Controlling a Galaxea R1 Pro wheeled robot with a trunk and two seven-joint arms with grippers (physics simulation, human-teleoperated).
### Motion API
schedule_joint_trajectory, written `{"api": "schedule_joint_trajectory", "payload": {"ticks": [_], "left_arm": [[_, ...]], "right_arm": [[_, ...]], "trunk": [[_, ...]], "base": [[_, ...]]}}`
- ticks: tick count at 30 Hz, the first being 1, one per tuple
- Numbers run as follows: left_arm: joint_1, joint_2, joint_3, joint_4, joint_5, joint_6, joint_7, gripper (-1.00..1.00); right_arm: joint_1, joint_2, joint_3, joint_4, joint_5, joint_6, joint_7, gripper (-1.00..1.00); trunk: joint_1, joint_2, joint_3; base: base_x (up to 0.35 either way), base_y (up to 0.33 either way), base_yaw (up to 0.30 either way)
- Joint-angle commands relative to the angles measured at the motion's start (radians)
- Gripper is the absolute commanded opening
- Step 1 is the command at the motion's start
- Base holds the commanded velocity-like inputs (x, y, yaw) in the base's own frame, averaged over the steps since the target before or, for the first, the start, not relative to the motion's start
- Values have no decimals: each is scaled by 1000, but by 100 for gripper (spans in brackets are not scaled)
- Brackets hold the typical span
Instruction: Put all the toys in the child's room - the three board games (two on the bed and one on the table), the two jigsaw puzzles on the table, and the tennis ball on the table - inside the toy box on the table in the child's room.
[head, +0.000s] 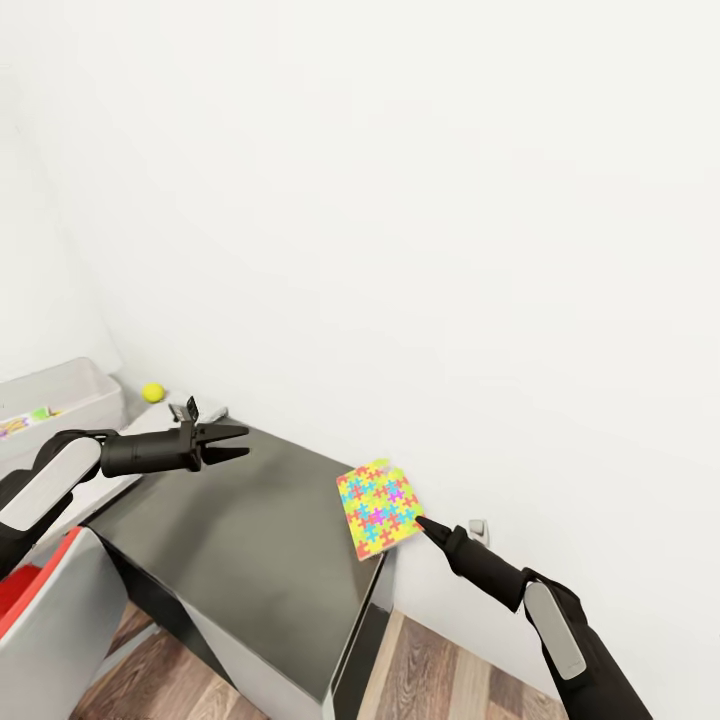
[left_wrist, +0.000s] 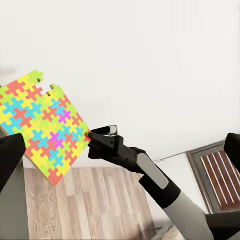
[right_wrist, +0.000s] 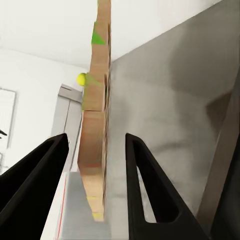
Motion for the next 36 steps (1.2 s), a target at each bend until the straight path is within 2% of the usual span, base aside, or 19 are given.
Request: {"api": "schedule_joint_trajectory", "payload": {"ticks": [1,17,31,36], "left_arm": [[-2,1,-2,1,-1,3,-5,100],[-2,1,-2,1,-2,3,-5,100],[-2,1,-2,1,-2,3,-5,100],[-2,1,-2,1,-2,3,-5,100]], "right_arm": [[0,1,-1,-2,-2,6,1,-100],[0,0,0,-8,-2,6,1,-100],[1,0,0,-8,0,4,29,-100],[1,0,0,-9,0,4,30,-100]], "trunk": [[-4,7,3],[-65,119,68],[-119,217,113],[-138,252,132]], "base": [[0,0,188],[0,0,204],[0,0,21],[0,0,146]]}}
